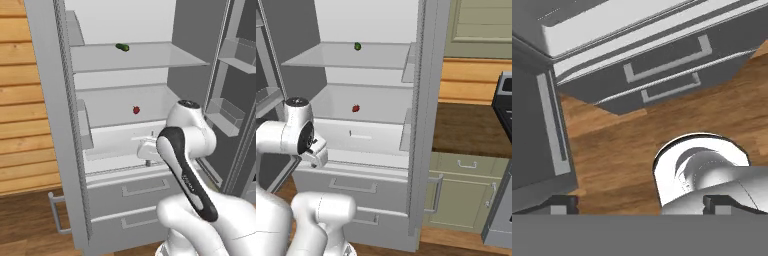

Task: Take the strawberry from the fridge and place it on top of the pancake, located on the dining counter.

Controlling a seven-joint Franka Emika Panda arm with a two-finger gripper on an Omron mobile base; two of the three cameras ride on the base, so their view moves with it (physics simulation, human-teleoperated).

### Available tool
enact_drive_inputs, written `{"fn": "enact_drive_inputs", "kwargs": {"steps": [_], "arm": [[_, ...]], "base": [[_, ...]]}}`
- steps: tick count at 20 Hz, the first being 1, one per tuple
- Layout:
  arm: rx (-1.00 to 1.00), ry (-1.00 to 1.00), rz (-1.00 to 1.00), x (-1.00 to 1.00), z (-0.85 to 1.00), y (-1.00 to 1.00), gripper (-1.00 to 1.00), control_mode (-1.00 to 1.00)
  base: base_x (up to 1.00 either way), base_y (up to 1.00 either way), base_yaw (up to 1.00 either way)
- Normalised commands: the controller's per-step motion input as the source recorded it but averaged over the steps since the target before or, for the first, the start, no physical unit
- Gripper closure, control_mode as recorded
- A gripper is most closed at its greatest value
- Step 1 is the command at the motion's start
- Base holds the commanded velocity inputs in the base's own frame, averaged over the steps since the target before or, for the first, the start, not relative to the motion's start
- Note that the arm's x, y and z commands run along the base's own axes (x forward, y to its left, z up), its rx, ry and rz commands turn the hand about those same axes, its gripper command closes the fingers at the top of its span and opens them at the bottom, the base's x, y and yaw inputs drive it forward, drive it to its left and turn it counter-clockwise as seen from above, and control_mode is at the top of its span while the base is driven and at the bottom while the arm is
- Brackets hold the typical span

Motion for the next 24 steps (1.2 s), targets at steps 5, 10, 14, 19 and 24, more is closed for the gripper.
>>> {"fn": "enact_drive_inputs", "kwargs": {"steps": [5, 10, 14, 19, 24], "arm": [[-0.64, 0.02, 0.27, -0.09, -0.53, -1.00, -1.00, -1.00], [-0.13, -0.07, 0.29, -0.46, -0.41, -0.72, -1.00, -1.00], [0.17, -0.03, 0.01, -0.48, 0.04, -0.05, -1.00, -1.00], [0.31, -0.03, 0.00, -0.24, 0.01, -0.06, -1.00, -1.00], [0.08, -0.07, 0.00, -0.01, -0.11, -0.06, -1.00, -1.00]], "base": [[0.00, 0.00, 0.00], [0.00, 0.00, 0.00], [0.00, 0.00, 0.00], [0.00, 0.00, 0.00], [0.00, 0.00, 0.00]]}}
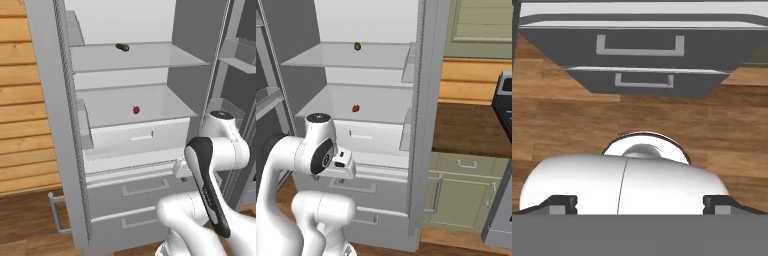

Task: Take the strawberry from the fridge and place it on top of the pancake, located on the dining counter.

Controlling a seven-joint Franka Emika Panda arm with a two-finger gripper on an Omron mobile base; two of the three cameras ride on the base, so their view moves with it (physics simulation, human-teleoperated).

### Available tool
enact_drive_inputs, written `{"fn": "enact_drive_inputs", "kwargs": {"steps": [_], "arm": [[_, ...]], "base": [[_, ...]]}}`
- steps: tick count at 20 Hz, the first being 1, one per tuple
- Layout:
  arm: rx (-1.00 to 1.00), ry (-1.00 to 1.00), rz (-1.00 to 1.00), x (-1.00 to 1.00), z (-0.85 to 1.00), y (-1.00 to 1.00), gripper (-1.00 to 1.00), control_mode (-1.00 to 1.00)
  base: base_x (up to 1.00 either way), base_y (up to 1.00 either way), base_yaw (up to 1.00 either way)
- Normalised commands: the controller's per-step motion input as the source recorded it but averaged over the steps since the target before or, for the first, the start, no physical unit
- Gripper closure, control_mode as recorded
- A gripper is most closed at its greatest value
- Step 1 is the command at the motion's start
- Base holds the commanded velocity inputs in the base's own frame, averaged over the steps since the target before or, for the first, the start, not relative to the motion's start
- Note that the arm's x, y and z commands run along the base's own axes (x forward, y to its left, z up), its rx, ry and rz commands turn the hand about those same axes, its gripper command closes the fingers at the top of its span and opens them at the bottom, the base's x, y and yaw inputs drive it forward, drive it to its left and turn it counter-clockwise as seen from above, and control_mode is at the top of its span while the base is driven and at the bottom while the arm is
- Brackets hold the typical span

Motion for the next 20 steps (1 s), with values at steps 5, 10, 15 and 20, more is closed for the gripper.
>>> {"fn": "enact_drive_inputs", "kwargs": {"steps": [5, 10, 15, 20], "arm": [[-0.04, -0.02, 0.00, 0.00, -0.06, 0.03, -1.00, -1.00], [0.00, 0.00, 0.00, 0.07, 0.00, 0.05, -1.00, -1.00], [0.00, -0.06, -0.03, 0.34, 0.00, 0.35, -1.00, 1.00], [0.00, 0.00, 0.00, 0.00, 0.00, 0.00, -1.00, 1.00]], "base": [[0.00, 0.00, 0.00], [0.00, 0.00, 0.00], [0.11, 0.10, -0.02], [0.60, 0.35, -0.04]]}}
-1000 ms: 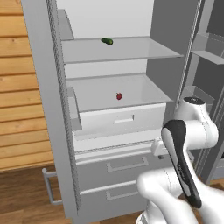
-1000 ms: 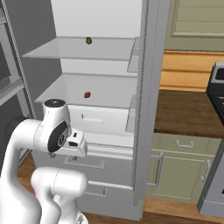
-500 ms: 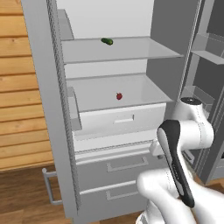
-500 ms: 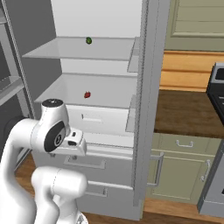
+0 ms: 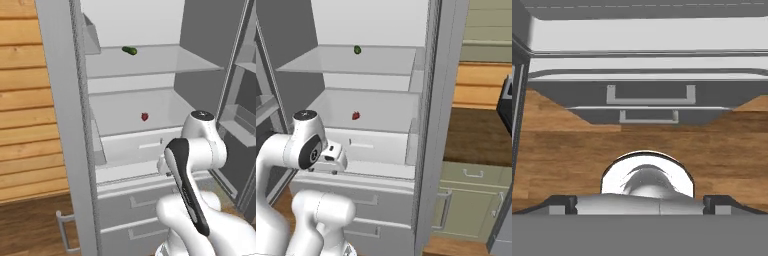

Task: Take the strawberry from the fridge and place it on top of the pancake, located on the dining counter.

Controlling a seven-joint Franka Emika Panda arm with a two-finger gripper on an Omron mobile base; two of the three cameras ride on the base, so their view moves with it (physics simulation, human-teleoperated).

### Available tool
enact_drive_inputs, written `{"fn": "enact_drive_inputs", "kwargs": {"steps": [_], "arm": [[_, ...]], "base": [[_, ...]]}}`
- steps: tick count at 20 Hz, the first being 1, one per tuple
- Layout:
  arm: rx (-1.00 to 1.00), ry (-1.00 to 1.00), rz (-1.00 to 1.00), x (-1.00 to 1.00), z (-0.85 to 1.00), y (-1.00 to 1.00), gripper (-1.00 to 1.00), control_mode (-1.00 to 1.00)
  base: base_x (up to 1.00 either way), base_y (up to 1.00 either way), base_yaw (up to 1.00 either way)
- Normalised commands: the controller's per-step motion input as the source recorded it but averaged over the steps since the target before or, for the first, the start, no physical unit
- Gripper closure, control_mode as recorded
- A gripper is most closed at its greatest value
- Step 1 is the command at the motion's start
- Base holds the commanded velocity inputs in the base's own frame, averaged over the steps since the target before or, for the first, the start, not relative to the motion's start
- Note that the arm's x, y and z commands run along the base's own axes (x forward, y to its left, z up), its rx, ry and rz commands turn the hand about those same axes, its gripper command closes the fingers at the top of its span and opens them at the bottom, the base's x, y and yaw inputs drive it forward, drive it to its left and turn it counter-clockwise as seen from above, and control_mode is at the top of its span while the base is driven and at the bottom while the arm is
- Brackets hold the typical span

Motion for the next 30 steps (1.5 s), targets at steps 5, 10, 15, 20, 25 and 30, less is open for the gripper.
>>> {"fn": "enact_drive_inputs", "kwargs": {"steps": [5, 10, 15, 20, 25, 30], "arm": [[0.00, 0.00, 0.00, 0.00, 0.00, 0.00, -1.00, 1.00], [0.00, 0.00, 0.00, 0.00, 0.00, 0.00, -1.00, 1.00], [0.00, 0.00, 0.00, 0.00, 0.00, 0.00, -1.00, 1.00], [0.00, -0.05, 0.00, 0.20, 0.00, 0.00, -1.00, -1.00], [0.00, -0.24, -0.05, 0.79, 0.00, 0.00, -1.00, -1.00], [-0.01, -0.23, -0.16, 0.85, 0.08, 0.04, -1.00, -1.00]], "base": [[0.60, 0.11, 0.00], [0.54, 0.00, 0.00], [0.48, 0.00, 0.00], [0.24, 0.00, 0.00], [0.00, 0.00, 0.00], [0.00, 0.00, 0.00]]}}
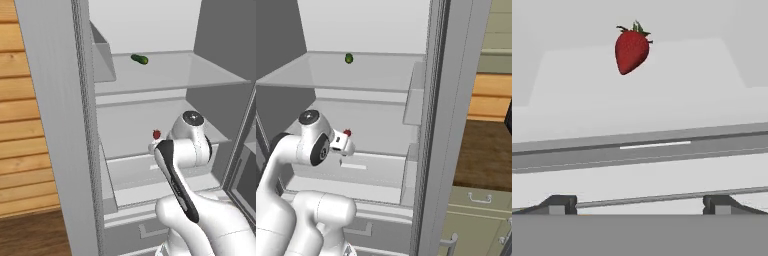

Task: Take the strawberry from the fridge and place it on top of the pancake, located on the dining counter.

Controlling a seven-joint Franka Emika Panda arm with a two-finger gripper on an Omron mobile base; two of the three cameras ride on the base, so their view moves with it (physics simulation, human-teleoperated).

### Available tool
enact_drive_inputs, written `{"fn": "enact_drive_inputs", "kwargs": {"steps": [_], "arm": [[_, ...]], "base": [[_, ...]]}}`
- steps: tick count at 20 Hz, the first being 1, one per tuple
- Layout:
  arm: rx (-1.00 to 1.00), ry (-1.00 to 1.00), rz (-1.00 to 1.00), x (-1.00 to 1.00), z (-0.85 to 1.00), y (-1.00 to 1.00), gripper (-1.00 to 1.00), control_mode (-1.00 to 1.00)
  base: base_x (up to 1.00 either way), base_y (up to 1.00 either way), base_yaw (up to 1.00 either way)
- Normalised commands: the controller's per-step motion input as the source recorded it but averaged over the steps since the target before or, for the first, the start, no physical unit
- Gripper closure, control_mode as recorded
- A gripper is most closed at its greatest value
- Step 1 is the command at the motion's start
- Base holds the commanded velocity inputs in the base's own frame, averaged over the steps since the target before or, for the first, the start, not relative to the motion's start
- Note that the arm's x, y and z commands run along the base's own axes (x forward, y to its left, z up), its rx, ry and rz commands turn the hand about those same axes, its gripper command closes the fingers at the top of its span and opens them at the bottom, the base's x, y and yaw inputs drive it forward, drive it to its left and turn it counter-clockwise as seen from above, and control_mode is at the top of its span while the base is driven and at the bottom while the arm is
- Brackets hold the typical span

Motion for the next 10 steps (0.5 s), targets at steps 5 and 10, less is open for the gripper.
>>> {"fn": "enact_drive_inputs", "kwargs": {"steps": [5, 10], "arm": [[0.05, -0.19, -0.27, 0.36, 0.14, 0.00, -1.00, -1.00], [0.01, -0.17, -0.15, 0.20, 0.32, 0.03, -1.00, -1.00]], "base": [[0.00, 0.00, 0.00], [0.00, 0.00, 0.00]]}}
